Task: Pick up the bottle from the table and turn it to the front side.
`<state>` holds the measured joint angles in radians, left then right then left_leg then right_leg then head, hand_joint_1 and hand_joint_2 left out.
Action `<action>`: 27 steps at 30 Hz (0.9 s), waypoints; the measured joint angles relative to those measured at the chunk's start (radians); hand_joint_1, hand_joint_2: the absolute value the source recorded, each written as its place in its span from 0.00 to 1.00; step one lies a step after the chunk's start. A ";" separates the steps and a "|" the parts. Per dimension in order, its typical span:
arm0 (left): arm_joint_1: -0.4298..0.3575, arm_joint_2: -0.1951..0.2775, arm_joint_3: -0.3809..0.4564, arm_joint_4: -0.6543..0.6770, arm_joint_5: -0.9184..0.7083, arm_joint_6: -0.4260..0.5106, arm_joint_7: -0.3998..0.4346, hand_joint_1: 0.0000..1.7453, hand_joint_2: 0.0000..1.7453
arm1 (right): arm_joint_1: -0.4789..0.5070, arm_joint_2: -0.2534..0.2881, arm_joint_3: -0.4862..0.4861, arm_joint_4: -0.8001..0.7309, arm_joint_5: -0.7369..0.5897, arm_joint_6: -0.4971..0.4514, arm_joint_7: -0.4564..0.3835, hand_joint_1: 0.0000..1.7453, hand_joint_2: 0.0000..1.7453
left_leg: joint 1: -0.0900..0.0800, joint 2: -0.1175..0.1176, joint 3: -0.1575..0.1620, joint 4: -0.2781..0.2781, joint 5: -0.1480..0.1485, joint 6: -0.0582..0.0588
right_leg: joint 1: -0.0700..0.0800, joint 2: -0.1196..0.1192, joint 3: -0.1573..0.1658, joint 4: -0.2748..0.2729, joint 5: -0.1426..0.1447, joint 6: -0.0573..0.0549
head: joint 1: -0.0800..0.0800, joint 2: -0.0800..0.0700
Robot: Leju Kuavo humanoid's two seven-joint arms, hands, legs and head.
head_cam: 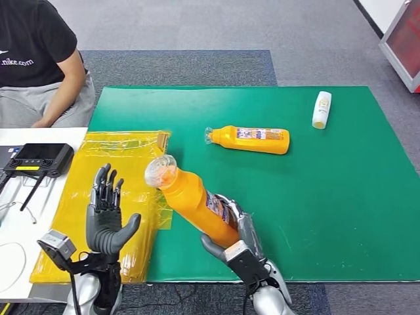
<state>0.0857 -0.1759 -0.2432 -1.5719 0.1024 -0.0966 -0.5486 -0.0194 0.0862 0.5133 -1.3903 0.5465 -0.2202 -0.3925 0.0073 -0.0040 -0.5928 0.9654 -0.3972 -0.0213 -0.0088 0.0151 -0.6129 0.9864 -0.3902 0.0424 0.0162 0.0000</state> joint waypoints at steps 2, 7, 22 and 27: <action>-0.016 0.000 -0.017 0.009 0.013 -0.024 0.014 0.00 1.00 | -0.005 0.000 0.003 0.005 0.000 -0.009 0.000 1.00 1.00 | 0.000 0.000 0.000 0.000 0.000 0.000 | 0.000 0.000 0.000 0.000 0.000 0.000 | 0.000 0.000; -0.045 0.001 -0.062 0.024 0.013 -0.049 0.016 0.00 1.00 | -0.023 0.000 0.003 0.028 -0.007 -0.026 0.000 1.00 1.00 | 0.000 0.000 0.000 0.000 0.000 0.000 | 0.000 0.000 0.000 0.000 0.000 0.000 | 0.000 0.000; -0.113 0.017 -0.151 0.073 0.038 -0.105 0.086 0.00 1.00 | -0.089 0.014 -0.052 0.195 0.004 -0.110 -0.047 1.00 1.00 | 0.000 0.000 -0.001 0.000 0.000 0.000 | 0.000 0.000 -0.001 0.000 0.000 0.000 | 0.000 0.000; -0.167 0.018 -0.151 0.145 0.109 -0.145 0.124 0.00 1.00 | -0.107 0.037 -0.036 0.196 0.014 -0.107 -0.051 1.00 1.00 | 0.000 0.000 -0.001 0.000 0.001 -0.001 | 0.000 0.000 -0.001 0.000 0.000 0.000 | 0.000 0.000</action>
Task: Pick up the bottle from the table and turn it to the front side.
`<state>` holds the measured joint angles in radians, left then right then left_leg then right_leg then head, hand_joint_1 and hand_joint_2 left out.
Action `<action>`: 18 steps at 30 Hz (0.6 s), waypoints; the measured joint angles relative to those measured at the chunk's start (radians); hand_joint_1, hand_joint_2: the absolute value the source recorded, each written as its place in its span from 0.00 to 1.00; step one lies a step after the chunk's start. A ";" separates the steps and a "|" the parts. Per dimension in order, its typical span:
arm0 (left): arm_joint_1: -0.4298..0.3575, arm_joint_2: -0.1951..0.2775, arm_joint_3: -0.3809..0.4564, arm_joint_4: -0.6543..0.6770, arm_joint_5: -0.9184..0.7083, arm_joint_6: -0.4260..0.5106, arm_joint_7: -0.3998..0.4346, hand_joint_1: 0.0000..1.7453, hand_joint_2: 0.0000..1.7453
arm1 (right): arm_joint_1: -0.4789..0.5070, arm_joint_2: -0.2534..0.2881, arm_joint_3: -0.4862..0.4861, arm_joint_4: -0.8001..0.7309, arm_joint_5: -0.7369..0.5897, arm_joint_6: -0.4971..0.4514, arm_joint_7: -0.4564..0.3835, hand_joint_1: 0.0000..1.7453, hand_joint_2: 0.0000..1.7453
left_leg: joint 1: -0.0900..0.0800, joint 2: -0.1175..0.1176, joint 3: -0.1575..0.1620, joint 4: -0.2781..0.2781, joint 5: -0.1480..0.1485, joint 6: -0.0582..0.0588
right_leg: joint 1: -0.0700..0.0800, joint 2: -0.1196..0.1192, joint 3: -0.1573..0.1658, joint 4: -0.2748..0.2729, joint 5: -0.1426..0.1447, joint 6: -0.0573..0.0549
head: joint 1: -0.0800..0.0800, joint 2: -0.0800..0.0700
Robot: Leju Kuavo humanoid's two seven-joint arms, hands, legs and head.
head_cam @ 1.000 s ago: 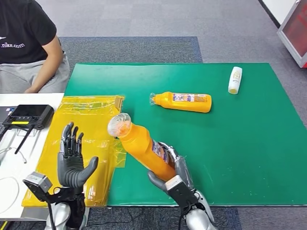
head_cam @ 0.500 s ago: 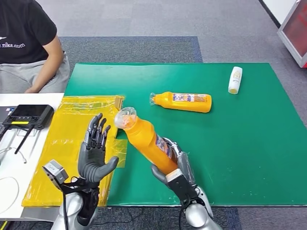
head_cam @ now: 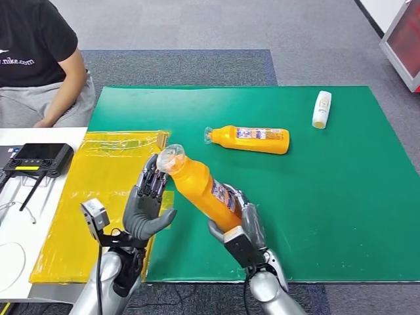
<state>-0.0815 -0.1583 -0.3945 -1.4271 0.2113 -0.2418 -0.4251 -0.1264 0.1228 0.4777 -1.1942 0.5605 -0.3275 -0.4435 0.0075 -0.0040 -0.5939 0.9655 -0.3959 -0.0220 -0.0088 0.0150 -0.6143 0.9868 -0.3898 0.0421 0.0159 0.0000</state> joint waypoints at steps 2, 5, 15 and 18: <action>-0.020 0.000 0.001 0.022 0.018 -0.009 0.009 0.00 1.00 | -0.002 0.005 0.009 -0.006 -0.007 0.001 -0.003 1.00 1.00 | 0.000 0.000 0.000 0.000 0.000 0.000 | 0.000 0.000 0.000 0.000 0.000 0.000 | 0.000 0.000; -0.046 -0.001 0.002 0.052 0.039 -0.015 0.018 0.00 1.00 | -0.003 0.011 0.025 -0.029 -0.021 0.004 -0.010 1.00 1.00 | 0.000 0.000 0.000 0.000 0.000 0.000 | 0.000 0.000 0.000 0.000 0.000 0.000 | 0.000 0.000; -0.098 -0.006 0.002 0.110 0.057 -0.034 0.019 0.00 1.00 | -0.012 0.013 0.068 -0.100 -0.032 0.012 -0.012 1.00 1.00 | 0.000 0.000 -0.001 0.000 0.000 0.000 | 0.000 0.000 -0.001 0.000 0.000 0.000 | 0.000 0.000; -0.122 -0.007 0.000 0.125 0.051 -0.053 0.020 0.00 1.00 | -0.019 0.013 0.076 -0.106 -0.027 0.004 -0.006 1.00 1.00 | 0.000 0.000 -0.001 0.000 0.000 0.000 | 0.000 0.000 -0.001 0.000 0.000 0.000 | 0.000 0.000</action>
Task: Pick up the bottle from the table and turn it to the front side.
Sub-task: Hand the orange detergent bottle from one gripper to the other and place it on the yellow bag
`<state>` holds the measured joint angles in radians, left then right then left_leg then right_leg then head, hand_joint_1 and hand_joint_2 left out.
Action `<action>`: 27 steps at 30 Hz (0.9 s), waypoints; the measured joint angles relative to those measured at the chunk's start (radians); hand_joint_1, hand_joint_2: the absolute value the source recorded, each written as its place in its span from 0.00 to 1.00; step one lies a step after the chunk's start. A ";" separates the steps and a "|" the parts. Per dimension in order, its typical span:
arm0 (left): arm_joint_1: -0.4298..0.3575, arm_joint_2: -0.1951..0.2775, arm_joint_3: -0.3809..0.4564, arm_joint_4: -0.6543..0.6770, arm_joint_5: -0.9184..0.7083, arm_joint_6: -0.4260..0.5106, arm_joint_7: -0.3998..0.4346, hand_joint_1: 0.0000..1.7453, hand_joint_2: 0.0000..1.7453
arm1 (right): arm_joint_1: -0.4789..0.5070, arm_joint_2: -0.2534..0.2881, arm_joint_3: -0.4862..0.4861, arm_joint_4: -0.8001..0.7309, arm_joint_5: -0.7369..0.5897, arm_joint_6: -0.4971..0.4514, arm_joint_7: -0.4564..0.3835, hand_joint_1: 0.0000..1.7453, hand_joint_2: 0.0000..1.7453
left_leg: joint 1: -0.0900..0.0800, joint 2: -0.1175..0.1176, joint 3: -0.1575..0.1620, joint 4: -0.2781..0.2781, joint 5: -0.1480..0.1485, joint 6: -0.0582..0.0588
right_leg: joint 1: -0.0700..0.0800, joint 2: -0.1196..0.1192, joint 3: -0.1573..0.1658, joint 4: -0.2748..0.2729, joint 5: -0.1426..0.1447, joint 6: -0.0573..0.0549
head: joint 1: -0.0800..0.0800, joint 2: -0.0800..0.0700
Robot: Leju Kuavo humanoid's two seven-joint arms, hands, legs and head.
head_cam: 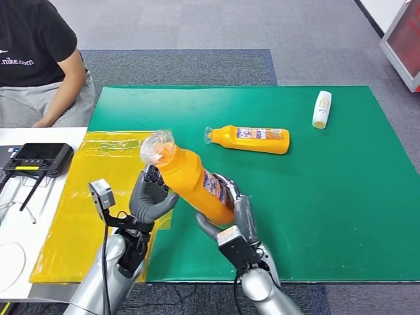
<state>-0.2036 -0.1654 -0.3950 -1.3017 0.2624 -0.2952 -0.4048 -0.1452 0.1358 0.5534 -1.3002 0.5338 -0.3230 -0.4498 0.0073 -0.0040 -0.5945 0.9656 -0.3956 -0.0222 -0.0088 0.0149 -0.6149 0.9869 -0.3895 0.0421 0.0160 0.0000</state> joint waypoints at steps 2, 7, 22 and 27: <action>-0.011 0.000 -0.003 0.008 -0.002 -0.010 0.001 0.00 1.00 | -0.005 -0.001 0.002 -0.001 0.006 -0.008 0.004 1.00 1.00 | 0.000 0.000 0.000 0.000 0.000 0.000 | 0.000 0.000 0.000 0.000 0.000 0.000 | 0.000 0.000; -0.022 0.000 -0.011 0.014 -0.016 -0.023 -0.001 0.00 1.00 | -0.014 -0.003 0.004 0.002 0.016 -0.019 0.008 1.00 1.00 | 0.000 0.000 0.000 0.000 0.000 0.000 | 0.000 0.000 0.000 0.000 0.000 0.000 | 0.000 0.000; -0.025 -0.001 -0.066 0.024 -0.004 -0.079 0.007 0.00 1.00 | -0.030 -0.003 0.024 0.048 0.038 -0.014 0.006 1.00 1.00 | 0.000 0.000 -0.001 0.000 0.000 0.000 | 0.000 0.000 -0.001 0.000 0.000 0.000 | 0.000 0.000; -0.027 -0.001 -0.077 0.024 -0.004 -0.079 0.011 0.00 1.00 | -0.031 -0.003 0.025 0.063 0.040 -0.020 -0.001 1.00 1.00 | 0.000 0.000 -0.001 0.000 0.000 0.000 | 0.000 0.000 -0.001 0.000 0.000 0.000 | 0.000 0.000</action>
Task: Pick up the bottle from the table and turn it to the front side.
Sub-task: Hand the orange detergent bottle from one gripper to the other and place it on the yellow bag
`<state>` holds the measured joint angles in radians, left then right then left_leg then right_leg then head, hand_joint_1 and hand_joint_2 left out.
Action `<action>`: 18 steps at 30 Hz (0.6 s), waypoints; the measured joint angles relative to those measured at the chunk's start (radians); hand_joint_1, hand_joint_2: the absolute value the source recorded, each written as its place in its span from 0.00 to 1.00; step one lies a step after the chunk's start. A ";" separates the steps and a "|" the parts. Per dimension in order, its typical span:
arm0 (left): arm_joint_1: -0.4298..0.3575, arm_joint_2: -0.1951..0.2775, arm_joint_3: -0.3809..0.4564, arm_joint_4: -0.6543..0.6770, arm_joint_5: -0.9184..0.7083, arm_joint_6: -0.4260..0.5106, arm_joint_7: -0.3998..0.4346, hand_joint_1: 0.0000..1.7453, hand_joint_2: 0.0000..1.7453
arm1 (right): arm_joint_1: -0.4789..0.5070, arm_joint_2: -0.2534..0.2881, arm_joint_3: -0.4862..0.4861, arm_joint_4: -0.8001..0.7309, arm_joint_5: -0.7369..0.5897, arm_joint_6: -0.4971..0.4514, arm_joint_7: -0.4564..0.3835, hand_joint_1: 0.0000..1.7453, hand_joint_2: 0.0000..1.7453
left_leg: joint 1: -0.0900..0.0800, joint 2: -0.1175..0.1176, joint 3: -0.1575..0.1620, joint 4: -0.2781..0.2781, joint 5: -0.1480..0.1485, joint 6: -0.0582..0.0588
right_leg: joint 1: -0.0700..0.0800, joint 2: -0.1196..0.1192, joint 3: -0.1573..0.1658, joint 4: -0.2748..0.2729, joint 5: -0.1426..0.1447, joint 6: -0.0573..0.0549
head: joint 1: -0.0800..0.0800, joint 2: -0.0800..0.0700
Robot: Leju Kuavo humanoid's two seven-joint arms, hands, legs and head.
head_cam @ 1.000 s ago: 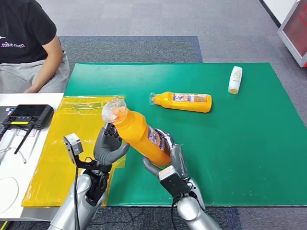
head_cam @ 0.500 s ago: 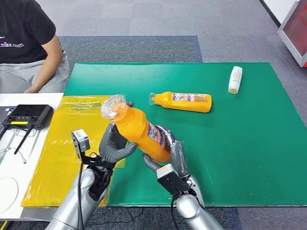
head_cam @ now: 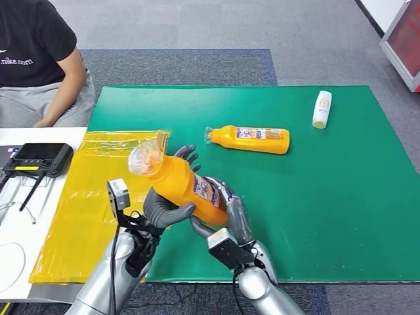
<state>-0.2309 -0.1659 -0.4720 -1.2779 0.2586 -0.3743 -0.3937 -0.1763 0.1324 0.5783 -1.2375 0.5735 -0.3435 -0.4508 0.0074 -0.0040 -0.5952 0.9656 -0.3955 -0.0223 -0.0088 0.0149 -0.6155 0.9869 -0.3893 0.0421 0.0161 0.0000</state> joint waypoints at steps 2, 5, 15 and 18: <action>-0.001 0.000 -0.003 0.000 -0.002 0.005 0.001 0.00 1.00 | -0.002 0.000 0.000 0.006 0.000 -0.003 -0.002 1.00 1.00 | 0.000 0.000 0.000 0.000 0.000 0.000 | 0.000 0.000 0.000 0.000 0.000 0.000 | 0.000 0.000; -0.004 0.000 -0.006 0.000 -0.009 0.014 0.001 0.00 1.00 | -0.006 0.000 0.000 0.015 0.000 -0.006 -0.006 1.00 1.00 | 0.000 0.000 0.000 0.000 0.000 0.000 | 0.000 0.000 0.000 0.000 0.000 0.000 | 0.000 0.000; -0.015 0.000 -0.013 0.000 -0.033 0.032 -0.022 1.00 1.00 | -0.020 0.000 0.000 0.033 -0.006 -0.008 -0.016 1.00 1.00 | 0.000 0.000 0.000 0.000 0.000 0.000 | 0.000 0.000 0.000 0.000 0.000 0.000 | 0.000 0.000; -0.017 0.000 -0.013 -0.002 -0.054 0.039 -0.042 1.00 1.00 | -0.022 0.000 0.000 0.033 -0.004 -0.010 -0.018 1.00 1.00 | 0.000 0.000 0.000 0.000 0.000 0.000 | 0.000 0.000 0.000 0.000 0.000 0.000 | 0.000 0.000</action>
<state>-0.2481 -0.1657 -0.4853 -1.2795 0.2043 -0.3355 -0.4354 -0.1979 0.1328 0.5785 -1.2041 0.5693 -0.3539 -0.4693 0.0074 -0.0040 -0.5952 0.9656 -0.3954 -0.0223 -0.0088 0.0149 -0.6156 0.9869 -0.3893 0.0421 0.0160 0.0000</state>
